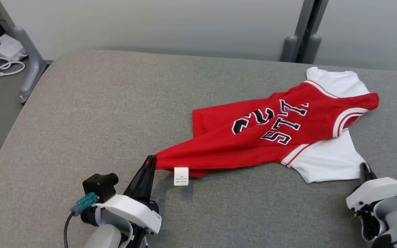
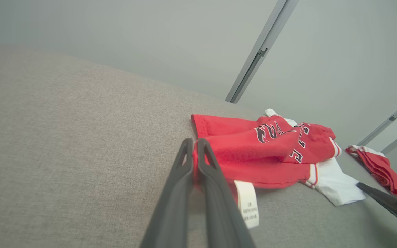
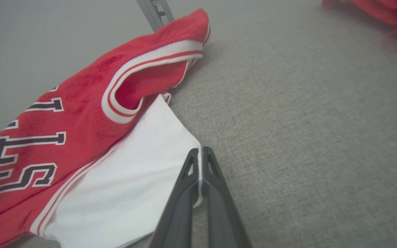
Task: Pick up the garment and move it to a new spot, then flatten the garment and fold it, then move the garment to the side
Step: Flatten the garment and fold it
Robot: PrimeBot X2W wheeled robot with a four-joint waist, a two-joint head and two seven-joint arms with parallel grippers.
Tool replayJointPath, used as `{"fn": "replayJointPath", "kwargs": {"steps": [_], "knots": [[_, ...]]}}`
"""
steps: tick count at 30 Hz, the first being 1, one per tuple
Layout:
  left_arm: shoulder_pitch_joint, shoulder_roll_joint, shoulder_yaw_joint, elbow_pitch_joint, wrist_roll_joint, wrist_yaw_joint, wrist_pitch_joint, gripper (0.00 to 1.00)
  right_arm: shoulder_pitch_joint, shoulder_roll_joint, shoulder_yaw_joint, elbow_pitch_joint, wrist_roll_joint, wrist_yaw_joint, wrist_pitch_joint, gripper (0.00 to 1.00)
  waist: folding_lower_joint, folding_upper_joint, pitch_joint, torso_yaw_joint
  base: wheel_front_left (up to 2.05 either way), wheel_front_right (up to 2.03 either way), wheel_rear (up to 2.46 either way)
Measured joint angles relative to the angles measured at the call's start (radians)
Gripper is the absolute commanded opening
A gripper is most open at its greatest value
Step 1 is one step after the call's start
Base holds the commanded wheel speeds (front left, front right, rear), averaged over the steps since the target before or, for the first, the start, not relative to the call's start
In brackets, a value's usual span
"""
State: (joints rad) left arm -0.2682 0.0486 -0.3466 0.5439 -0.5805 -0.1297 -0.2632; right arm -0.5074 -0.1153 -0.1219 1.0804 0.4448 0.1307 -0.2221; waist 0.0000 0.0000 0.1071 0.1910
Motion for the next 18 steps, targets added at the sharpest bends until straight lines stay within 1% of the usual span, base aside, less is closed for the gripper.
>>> {"fn": "replayJointPath", "kwargs": {"steps": [5, 10, 12, 13, 16, 18], "knots": [[0.019, 0.0, 0.02, -0.009, 0.031, 0.0, 0.0, 0.0, 0.02, -0.033, 0.024, -0.067, 0.045, 0.0, -0.02, 0.0, 0.0, 0.0, -0.032, -0.029, 0.0, 0.0, 0.0], [0.04, 0.002, 0.041, -0.022, 0.084, 0.0, 0.0, 0.0, 0.059, -0.088, 0.05, -0.131, 0.072, 0.0, -0.022, 0.0, 0.0, 0.0, -0.077, -0.066, 0.0, 0.0, 0.0], [0.056, 0.005, 0.046, -0.031, 0.105, 0.0, 0.0, 0.0, 0.079, -0.111, 0.063, -0.157, 0.072, 0.0, 0.004, 0.0, 0.0, 0.0001, -0.096, -0.081, 0.0, 0.0, 0.0], [0.056, 0.005, 0.046, -0.031, 0.105, 0.0, 0.0, 0.0, 0.079, -0.111, 0.063, -0.157, 0.072, 0.0, 0.004, 0.0, 0.0, 0.0001, -0.096, -0.081, 0.0, 0.0, 0.0], [0.074, 0.011, 0.057, -0.048, 0.134, 0.0, 0.0, 0.0, 0.111, -0.146, 0.068, -0.21, 0.079, 0.0, 0.068, 0.0, 0.0, 0.0, -0.119, -0.105, 0.0, 0.0, 0.0], [0.085, 0.016, 0.063, -0.06, 0.159, 0.0, 0.0, 0.0, 0.136, -0.172, 0.072, -0.263, 0.088, 0.0, 0.134, 0.0, 0.0, 0.0, -0.131, -0.118, 0.0, 0.0, 0.0]]}}
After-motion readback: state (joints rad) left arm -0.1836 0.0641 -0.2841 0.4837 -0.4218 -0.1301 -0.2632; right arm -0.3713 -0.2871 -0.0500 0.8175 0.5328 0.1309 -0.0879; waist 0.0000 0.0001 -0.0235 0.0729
